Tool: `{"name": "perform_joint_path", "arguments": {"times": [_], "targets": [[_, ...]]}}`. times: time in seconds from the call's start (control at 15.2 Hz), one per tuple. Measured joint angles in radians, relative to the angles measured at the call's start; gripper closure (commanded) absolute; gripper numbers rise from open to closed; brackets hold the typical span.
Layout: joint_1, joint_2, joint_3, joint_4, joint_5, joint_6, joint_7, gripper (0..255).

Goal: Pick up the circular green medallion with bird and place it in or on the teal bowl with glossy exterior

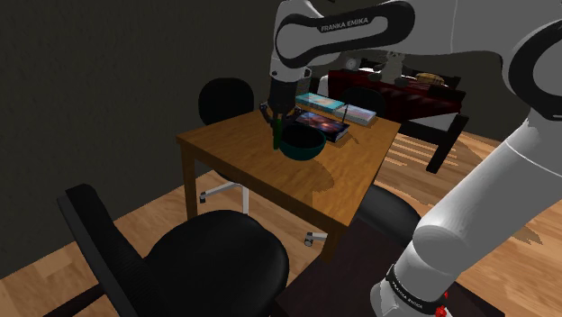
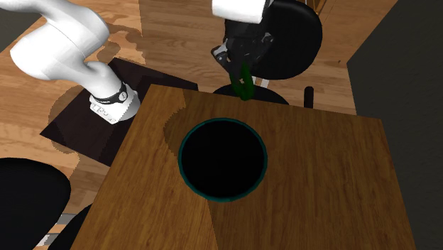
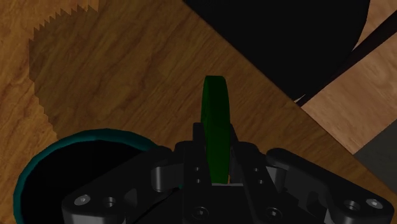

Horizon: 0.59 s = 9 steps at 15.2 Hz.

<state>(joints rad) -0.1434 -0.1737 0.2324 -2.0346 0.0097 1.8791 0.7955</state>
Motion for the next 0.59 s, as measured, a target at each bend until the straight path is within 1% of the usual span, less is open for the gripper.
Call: {"name": "perform_joint_path", "arguments": {"times": [0.59], "targets": [[-0.001,-0.002,-0.002,0.121,0.0,-0.122,-0.002,255]]}}
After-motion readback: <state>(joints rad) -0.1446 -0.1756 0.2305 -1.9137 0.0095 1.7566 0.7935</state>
